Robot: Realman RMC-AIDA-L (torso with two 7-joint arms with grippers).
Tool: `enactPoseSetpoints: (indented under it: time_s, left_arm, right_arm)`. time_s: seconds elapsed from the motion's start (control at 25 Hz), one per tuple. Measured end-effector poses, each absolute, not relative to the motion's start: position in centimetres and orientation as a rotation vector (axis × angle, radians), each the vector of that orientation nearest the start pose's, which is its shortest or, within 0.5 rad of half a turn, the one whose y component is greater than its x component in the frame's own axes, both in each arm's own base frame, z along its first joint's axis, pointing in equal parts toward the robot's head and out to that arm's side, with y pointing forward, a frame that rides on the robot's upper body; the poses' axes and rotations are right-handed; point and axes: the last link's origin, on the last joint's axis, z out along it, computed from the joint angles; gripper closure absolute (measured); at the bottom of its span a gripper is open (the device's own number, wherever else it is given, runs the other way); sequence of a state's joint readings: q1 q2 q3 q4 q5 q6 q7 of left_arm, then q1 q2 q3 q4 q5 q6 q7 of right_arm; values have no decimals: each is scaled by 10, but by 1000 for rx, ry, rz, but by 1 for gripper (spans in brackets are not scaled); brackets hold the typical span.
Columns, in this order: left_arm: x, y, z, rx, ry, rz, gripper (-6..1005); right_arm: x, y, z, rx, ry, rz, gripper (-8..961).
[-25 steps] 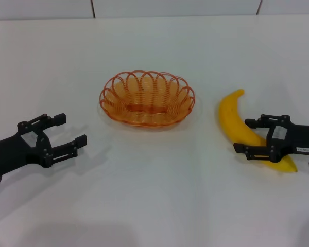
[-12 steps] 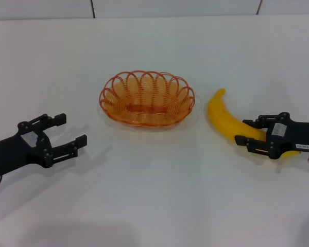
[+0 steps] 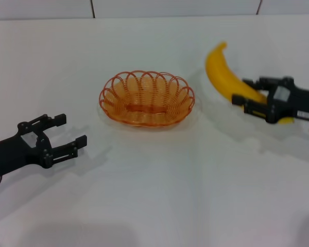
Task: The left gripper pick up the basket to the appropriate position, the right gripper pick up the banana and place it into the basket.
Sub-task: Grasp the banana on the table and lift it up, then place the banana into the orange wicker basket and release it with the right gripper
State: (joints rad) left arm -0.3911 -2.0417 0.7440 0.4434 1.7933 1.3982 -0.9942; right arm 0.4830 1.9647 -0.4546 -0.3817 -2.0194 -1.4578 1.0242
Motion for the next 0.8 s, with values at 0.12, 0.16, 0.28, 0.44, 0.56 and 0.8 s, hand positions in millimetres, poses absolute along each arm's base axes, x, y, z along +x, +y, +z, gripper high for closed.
enactPoseSetpoints:
  time_s: [0.12,0.16,0.28,0.44,0.56,0.8]
  left_arm:
    - [-322,297,-14,-2523,-527,-649,169]
    - [-322,297,-14,-2523,-528,-649,169]
    - [-321,297,-14,-2524,-531,-653,169]
    - [-318,300,-15,-2532,-520,-659,169]
    - [-315,302,-16,-2541,-514,-664,169]
    - [-311,304,-18,-2546,-514,-676,170]
  right_arm:
    - [310,325,20,-2510,446,718,474]
    - [300,329,16,-2531,403,736,474]
    - [276,338,-3,-2607,303,747,473]
    - [253,348,-21,-2673,175,731,472]
    - [240,359,-35,-2678,133,710,471]
    - [231,376,-62,-2661,107,576,469]
